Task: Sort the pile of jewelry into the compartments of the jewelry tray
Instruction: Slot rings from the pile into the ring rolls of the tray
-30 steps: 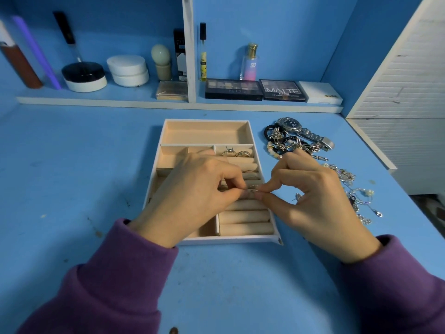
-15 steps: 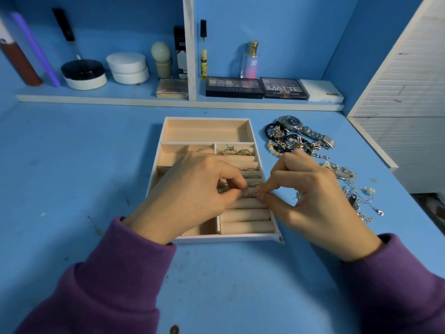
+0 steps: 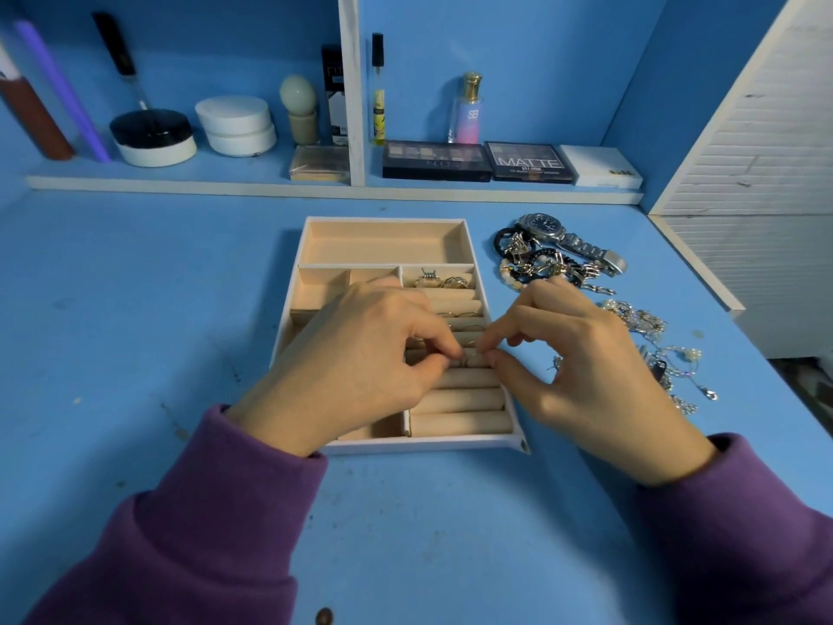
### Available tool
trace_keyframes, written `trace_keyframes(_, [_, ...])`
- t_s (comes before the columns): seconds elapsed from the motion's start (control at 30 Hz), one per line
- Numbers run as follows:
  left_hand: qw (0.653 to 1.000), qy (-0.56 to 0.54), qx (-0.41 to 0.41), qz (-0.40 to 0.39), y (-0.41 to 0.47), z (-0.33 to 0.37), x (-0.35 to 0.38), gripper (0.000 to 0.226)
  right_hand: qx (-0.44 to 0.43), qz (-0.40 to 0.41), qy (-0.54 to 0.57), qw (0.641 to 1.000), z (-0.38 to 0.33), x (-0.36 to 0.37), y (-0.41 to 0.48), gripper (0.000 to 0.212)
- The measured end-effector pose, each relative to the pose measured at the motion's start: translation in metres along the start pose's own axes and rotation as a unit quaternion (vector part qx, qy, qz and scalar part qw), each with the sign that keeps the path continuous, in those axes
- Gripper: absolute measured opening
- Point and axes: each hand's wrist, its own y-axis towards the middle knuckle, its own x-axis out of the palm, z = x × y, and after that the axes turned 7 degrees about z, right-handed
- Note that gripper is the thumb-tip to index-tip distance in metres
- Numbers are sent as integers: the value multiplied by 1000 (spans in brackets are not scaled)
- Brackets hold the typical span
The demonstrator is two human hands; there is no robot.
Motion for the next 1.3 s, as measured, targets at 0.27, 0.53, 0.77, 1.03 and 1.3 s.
trace_keyframes(0.27, [1000, -5, -10, -8, 1, 1, 1, 11, 5, -14, 3, 1000, 0, 1, 1, 8])
trace_keyframes(0.53, [1000, -6, -13, -17, 1, 2, 0, 12, 15, -21, 6, 1000, 0, 1, 1, 8])
trace_keyframes(0.77, [1000, 0, 0, 6, 0, -1, -1, 18, 48, -6, 43, 998, 2, -4, 0, 10])
trace_keyframes(1.03, [996, -42, -22, 79, 5, 5, -4, 22, 152, 133, 71, 977, 31, -35, 5, 17])
trace_keyframes(1.3, [999, -54, -3, 7, 33, 41, 24, 16, 225, 98, -5, 969, 76, -58, -5, 21])
